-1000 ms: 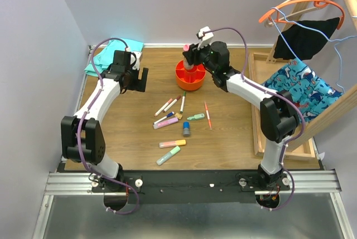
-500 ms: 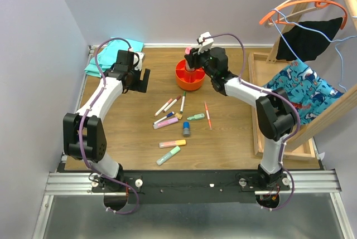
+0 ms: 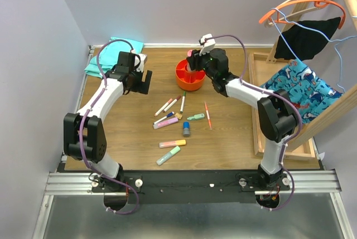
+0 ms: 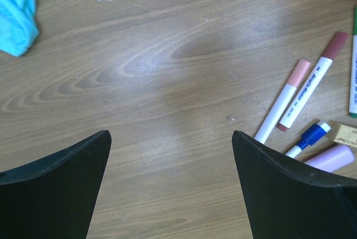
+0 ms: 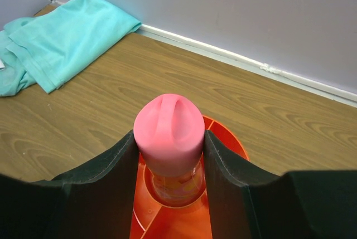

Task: Sort the stationery into containers
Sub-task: Place the stationery in the storage box, then pick up the stationery from the center of the board.

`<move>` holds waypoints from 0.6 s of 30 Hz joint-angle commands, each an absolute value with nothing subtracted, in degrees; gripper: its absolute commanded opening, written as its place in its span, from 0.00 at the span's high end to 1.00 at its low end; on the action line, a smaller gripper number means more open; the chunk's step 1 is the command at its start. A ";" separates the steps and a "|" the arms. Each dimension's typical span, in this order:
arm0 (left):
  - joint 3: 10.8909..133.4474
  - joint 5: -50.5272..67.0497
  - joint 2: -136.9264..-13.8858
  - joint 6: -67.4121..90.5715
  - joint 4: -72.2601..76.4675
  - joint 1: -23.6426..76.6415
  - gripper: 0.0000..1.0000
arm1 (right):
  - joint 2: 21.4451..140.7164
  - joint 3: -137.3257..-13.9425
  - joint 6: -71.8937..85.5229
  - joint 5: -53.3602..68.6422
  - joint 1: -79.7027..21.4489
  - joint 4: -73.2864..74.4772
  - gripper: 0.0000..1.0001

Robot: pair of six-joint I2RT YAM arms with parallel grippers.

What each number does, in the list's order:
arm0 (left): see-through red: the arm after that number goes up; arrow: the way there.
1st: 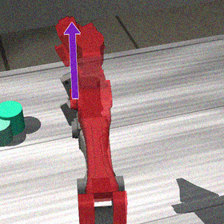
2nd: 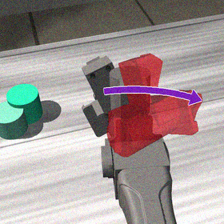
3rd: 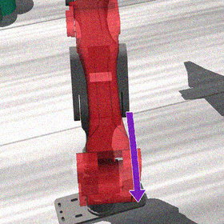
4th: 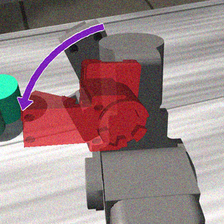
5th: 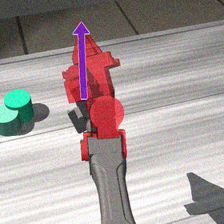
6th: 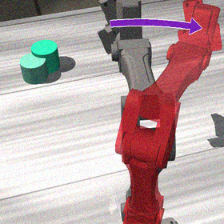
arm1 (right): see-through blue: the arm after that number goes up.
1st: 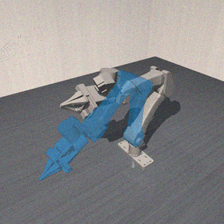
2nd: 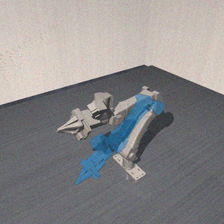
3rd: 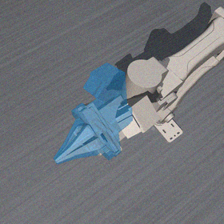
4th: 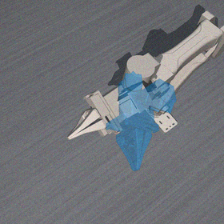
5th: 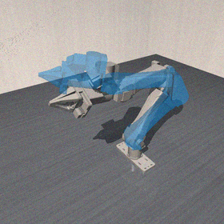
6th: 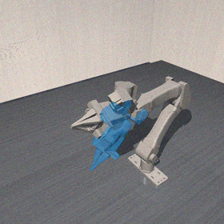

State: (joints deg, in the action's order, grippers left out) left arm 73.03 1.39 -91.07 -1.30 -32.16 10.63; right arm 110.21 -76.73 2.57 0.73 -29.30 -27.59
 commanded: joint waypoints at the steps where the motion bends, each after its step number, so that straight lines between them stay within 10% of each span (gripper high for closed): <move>1: 69.36 7.38 -88.07 -1.93 -30.06 10.98 0.01 | 105.12 -76.20 3.17 -1.32 -29.97 -24.88 0.55; 18: 64.16 11.94 -82.53 -6.57 -29.96 14.94 0.01 | 102.23 -77.52 1.85 -2.55 -29.97 -17.06 0.36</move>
